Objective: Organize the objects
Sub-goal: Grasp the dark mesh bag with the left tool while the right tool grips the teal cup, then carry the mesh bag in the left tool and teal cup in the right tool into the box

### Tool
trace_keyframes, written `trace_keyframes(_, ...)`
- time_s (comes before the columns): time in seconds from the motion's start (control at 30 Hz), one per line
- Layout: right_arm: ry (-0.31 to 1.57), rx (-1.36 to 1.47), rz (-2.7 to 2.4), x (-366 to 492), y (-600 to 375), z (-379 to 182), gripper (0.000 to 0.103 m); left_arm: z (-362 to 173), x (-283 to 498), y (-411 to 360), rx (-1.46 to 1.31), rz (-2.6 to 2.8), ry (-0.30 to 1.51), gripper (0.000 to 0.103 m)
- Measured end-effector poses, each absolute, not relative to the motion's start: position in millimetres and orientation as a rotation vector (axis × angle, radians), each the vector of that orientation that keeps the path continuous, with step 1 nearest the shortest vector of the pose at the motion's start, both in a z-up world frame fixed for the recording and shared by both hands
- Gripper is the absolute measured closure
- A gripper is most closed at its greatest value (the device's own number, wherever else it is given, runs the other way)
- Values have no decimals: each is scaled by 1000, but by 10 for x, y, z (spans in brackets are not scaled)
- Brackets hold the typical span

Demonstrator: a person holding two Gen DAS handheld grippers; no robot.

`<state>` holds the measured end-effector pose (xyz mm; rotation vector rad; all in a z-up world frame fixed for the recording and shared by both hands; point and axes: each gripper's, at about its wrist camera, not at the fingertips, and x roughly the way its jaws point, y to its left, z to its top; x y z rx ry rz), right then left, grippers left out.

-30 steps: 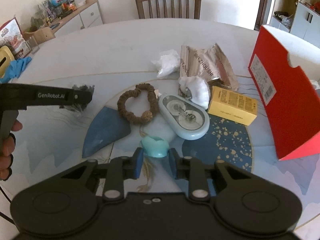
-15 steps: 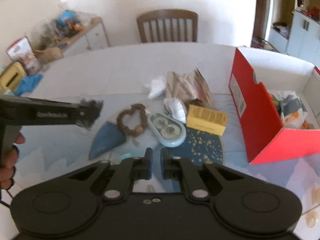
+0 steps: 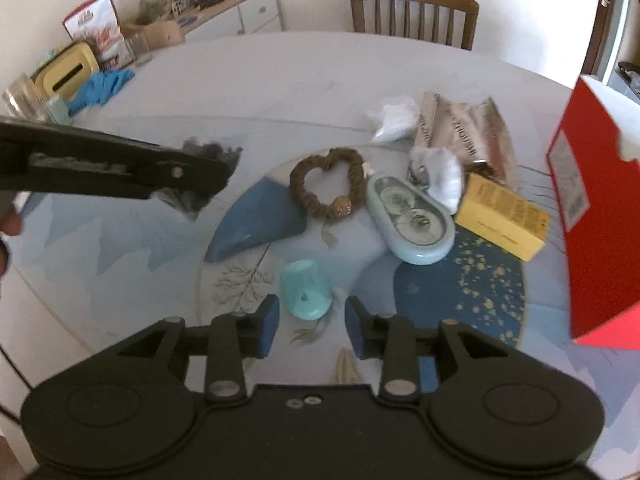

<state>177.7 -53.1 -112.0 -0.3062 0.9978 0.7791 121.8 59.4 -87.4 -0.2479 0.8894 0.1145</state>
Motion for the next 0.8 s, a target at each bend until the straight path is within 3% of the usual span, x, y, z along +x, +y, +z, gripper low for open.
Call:
trace_keyframes(0.33,965,-388,798,1764,-321,-1205,68,-921,1115,657,-260,131,904,69)
trace_keyframes(0.53,945,-395,794,1743,-354,-1175,74,-918,1130,639,-253,125,907,69)
trace_keyframes(0.8,924,-292,766,1752,-726,-747,74,-705,1252,392,-217,60,897,69)
